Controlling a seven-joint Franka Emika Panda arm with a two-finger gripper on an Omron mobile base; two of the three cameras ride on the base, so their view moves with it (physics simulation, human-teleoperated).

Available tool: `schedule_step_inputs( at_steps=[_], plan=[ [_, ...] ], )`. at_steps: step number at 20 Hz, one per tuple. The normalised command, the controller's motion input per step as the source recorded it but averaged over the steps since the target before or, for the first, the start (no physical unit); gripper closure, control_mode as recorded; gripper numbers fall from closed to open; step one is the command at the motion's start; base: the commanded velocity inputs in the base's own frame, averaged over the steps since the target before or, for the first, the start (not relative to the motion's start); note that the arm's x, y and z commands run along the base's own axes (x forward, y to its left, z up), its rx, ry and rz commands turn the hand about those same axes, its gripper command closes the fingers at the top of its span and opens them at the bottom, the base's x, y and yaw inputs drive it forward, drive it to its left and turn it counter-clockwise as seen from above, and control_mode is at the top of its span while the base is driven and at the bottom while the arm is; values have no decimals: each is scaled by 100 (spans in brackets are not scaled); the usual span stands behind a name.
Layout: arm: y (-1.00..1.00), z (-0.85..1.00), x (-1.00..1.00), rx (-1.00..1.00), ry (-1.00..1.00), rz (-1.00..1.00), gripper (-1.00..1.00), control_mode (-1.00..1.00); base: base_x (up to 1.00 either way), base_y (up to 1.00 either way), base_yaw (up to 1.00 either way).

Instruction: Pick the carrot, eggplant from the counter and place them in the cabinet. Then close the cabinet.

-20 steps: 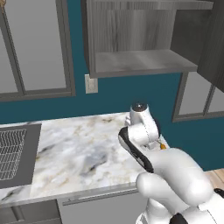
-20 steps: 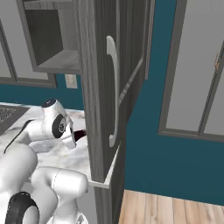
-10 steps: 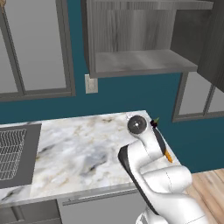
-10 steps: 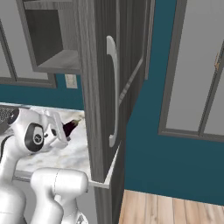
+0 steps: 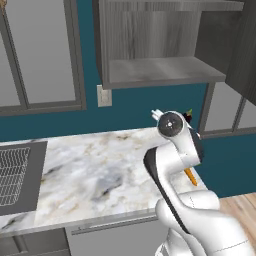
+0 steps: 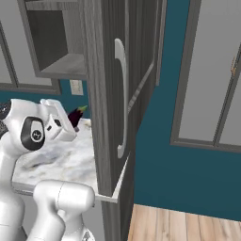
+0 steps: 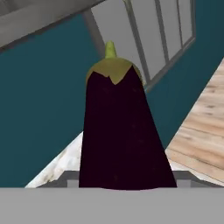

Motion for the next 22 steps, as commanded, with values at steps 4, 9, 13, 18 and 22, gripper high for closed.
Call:
schedule_step_inputs(
  at_steps=[4,9,13,18,22],
  plan=[
    [-28,100,0,-4,0,16,100,-100,0,0,0],
    [-17,100,0,-11,0,19,100,-100,0,0,0],
    [-4,100,8,-15,0,18,100,-100,0,0,0],
    [0,46,77,-17,9,12,100,-100,0,0,0],
    [-1,2,100,-17,5,6,100,-100,0,0,0]
  ],
)
